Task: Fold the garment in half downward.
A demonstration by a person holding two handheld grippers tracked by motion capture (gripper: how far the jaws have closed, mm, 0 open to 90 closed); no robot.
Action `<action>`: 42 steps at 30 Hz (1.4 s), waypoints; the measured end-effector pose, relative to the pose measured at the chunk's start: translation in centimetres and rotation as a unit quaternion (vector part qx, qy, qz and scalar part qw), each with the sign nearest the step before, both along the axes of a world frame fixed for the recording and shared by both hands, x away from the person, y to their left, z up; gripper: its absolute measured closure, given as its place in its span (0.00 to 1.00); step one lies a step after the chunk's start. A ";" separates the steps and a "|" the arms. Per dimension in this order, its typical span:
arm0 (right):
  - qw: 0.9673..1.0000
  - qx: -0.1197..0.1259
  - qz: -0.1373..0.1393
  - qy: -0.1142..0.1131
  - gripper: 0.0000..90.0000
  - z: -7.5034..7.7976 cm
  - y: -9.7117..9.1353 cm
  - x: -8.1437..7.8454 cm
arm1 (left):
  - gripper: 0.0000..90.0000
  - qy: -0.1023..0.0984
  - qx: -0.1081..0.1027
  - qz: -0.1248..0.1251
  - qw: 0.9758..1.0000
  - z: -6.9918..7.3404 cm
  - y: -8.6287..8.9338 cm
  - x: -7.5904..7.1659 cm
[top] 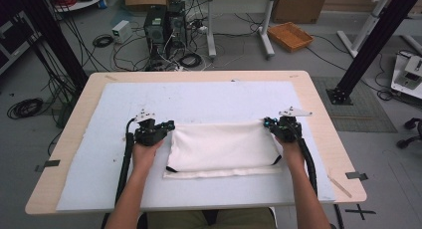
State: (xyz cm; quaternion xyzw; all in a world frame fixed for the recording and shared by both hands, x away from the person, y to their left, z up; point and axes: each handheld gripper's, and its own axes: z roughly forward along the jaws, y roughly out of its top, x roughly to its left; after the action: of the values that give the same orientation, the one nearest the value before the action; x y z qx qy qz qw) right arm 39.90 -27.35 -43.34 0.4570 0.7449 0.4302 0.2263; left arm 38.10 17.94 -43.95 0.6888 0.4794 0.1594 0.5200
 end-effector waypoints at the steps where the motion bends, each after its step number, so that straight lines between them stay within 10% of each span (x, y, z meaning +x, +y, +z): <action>1: 1.000 0.004 -0.002 0.002 0.96 -0.1 0.0 0.1 | 0.95 -0.005 0.001 0.003 1.000 0.0 -0.1 0.0; 5: 1.000 -0.001 -0.015 0.004 0.75 -0.3 0.1 0.0 | 0.70 0.010 0.013 0.009 1.000 0.2 0.3 -0.3; 9: 1.000 -0.011 -0.012 0.000 0.60 0.8 -0.5 -1.1 | 0.67 0.013 0.015 -0.019 1.000 0.6 0.5 -2.5; 23: 0.998 -0.022 0.065 0.016 0.59 0.3 -1.6 -9.0 | 0.65 0.032 0.067 -0.062 0.995 -0.3 -0.4 -9.3; 42: 0.997 -0.006 0.068 0.048 0.59 -0.2 -2.7 -10.7 | 0.72 0.055 0.088 -0.046 0.994 -1.3 -1.1 -10.2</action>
State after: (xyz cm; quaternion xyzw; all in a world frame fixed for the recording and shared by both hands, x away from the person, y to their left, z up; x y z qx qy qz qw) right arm 29.23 -30.06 -43.59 0.4238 0.7868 0.4179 0.1636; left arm 27.86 16.81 -45.22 0.7610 0.4590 0.1384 0.4372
